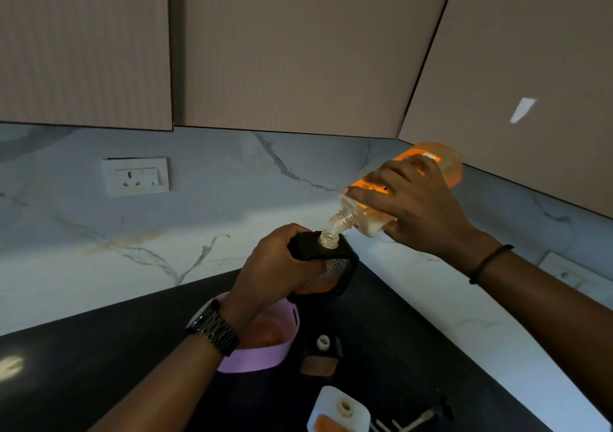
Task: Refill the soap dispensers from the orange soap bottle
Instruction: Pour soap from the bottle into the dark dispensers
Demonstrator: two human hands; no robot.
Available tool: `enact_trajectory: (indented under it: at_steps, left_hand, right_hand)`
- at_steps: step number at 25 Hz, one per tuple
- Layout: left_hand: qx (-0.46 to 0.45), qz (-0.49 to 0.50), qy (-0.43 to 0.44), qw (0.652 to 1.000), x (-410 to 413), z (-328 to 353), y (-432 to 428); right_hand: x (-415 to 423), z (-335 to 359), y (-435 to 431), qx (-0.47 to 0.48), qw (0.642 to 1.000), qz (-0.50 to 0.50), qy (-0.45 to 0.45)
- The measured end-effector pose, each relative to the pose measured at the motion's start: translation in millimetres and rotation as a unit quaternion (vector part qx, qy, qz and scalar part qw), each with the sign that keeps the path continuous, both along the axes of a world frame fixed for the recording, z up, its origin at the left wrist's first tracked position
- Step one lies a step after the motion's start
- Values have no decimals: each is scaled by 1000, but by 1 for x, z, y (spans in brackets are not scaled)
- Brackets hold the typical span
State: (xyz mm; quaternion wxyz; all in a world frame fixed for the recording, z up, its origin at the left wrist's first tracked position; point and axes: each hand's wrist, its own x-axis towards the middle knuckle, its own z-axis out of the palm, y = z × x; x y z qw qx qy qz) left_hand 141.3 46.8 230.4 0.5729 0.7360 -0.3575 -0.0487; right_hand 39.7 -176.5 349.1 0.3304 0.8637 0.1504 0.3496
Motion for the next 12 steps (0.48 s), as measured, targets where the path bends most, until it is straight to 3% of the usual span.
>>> enact_trajectory:
  at_steps: [12]
  left_hand:
    - [2,-5,-2,1000,-6,-4,-5]
  right_hand:
    - [-11,4,-1,-5,1000,-3,18]
